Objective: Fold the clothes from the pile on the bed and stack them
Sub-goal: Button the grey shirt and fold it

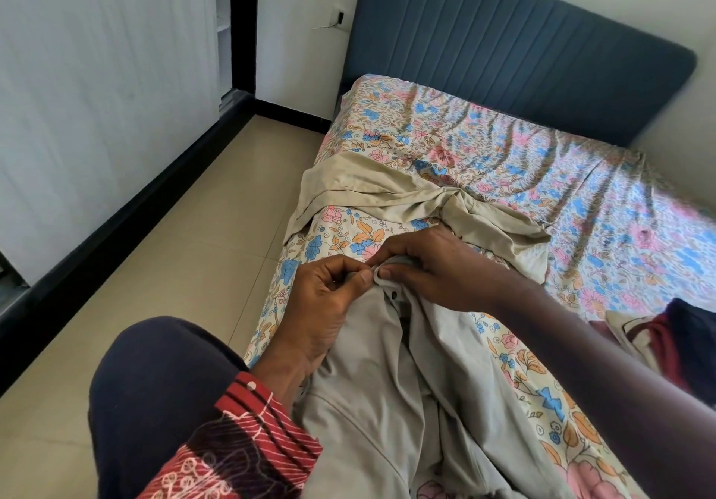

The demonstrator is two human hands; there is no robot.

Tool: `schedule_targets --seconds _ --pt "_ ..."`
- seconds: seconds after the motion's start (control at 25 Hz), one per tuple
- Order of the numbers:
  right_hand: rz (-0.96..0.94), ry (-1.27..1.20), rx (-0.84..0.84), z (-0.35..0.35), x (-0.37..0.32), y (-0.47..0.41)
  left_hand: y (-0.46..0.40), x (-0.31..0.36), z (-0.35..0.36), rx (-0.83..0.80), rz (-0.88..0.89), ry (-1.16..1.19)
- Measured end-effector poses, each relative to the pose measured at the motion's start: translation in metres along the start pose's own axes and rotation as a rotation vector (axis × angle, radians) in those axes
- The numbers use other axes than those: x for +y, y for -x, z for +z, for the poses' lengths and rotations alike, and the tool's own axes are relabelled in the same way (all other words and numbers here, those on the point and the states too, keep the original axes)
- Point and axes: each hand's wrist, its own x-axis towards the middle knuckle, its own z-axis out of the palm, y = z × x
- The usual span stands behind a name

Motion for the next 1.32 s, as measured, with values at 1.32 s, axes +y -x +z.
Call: schedule_targets --seconds 1.32 --pt "0.0 -0.741 0.527 -0.272 -0.072 -0.089 -0.126 0.336 0.115 0.104 0.312 -0.757"
